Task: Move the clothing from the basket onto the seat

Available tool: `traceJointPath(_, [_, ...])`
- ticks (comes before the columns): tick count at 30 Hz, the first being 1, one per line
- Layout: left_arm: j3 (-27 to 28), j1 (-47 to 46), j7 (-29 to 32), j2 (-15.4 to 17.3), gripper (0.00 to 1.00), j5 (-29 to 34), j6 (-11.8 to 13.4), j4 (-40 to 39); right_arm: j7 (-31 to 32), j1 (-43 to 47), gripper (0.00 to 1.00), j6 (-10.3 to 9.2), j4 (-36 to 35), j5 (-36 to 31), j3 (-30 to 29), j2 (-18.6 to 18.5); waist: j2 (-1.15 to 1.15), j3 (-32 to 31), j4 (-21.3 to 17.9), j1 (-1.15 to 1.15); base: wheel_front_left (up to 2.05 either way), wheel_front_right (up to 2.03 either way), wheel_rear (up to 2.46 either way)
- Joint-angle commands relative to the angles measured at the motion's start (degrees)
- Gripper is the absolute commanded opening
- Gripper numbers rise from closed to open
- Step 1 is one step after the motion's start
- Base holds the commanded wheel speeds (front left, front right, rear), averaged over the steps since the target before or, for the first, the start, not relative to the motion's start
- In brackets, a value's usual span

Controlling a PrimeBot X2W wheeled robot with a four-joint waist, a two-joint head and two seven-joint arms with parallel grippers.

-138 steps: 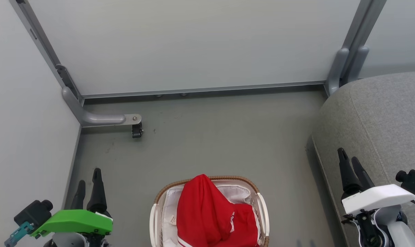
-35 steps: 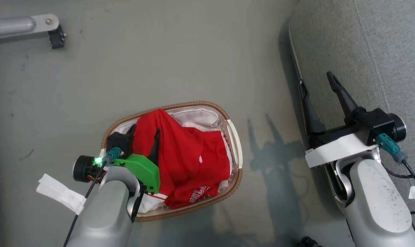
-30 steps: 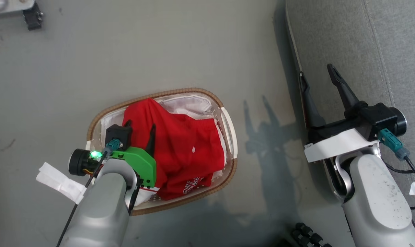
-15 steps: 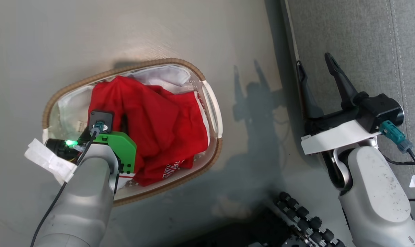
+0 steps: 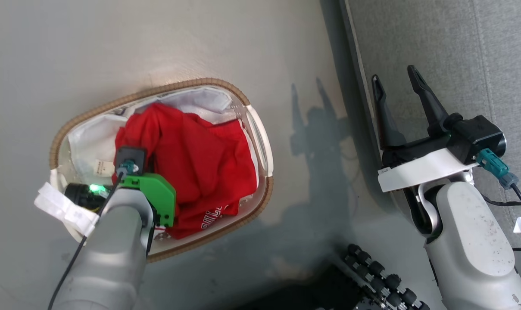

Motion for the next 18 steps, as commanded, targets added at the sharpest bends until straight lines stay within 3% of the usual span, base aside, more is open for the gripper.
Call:
traceJointPath(1, [-0.04,1.73,-0.46,-0.04,0.00,-0.26,-0.47,-0.33,-0.28,0.26,1.00,-0.04,0.37,-0.35,-0.25,-0.12,0.00,-3.93,1.44,-0.01,0.00,0.00,0.00])
traceJointPath(18, [1.61,18.39,-0.40,-0.71,0.00,-3.23,-3.53,-18.77,-0.27,7.68,1.00,-0.04,3.63,-2.08,-2.27,-0.16,0.00,-24.12,8.04,-0.01,0.00,0.00,0.00])
